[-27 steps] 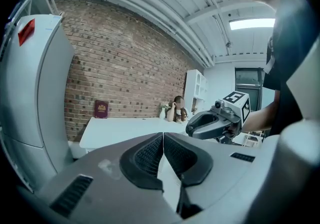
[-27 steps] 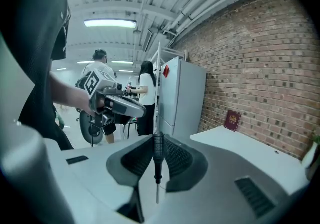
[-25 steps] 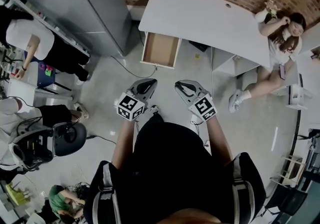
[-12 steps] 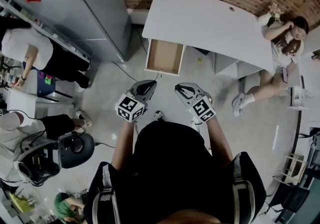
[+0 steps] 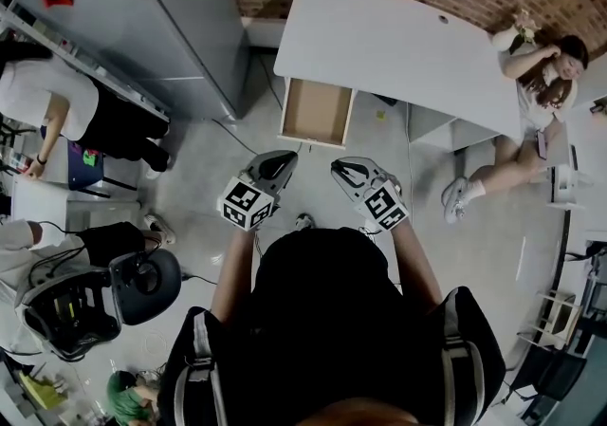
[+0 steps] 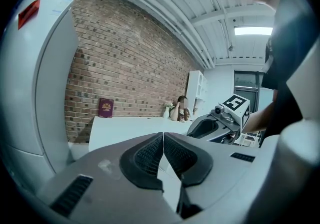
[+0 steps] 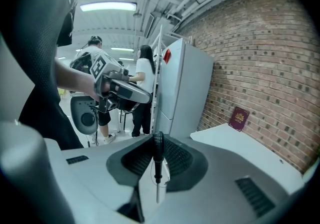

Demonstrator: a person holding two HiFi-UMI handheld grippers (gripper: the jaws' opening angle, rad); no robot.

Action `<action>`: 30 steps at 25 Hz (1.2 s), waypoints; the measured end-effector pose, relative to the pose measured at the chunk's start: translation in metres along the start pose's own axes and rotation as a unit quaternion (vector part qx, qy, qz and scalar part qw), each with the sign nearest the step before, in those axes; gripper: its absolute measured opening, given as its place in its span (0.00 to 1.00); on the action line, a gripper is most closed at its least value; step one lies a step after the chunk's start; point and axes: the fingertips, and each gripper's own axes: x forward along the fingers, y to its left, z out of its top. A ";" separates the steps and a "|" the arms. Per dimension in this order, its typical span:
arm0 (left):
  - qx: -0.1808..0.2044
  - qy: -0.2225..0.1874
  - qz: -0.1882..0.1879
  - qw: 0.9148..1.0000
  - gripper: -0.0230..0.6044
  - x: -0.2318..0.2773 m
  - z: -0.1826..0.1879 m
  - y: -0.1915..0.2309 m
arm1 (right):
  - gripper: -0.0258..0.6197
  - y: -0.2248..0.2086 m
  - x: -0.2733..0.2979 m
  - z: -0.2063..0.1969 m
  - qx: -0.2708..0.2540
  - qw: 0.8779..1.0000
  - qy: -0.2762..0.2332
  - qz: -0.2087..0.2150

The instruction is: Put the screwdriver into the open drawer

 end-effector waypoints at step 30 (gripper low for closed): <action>-0.030 0.003 0.054 0.998 0.06 0.040 0.001 0.059 | 0.23 -0.066 0.047 -0.015 -0.002 0.999 0.010 0.053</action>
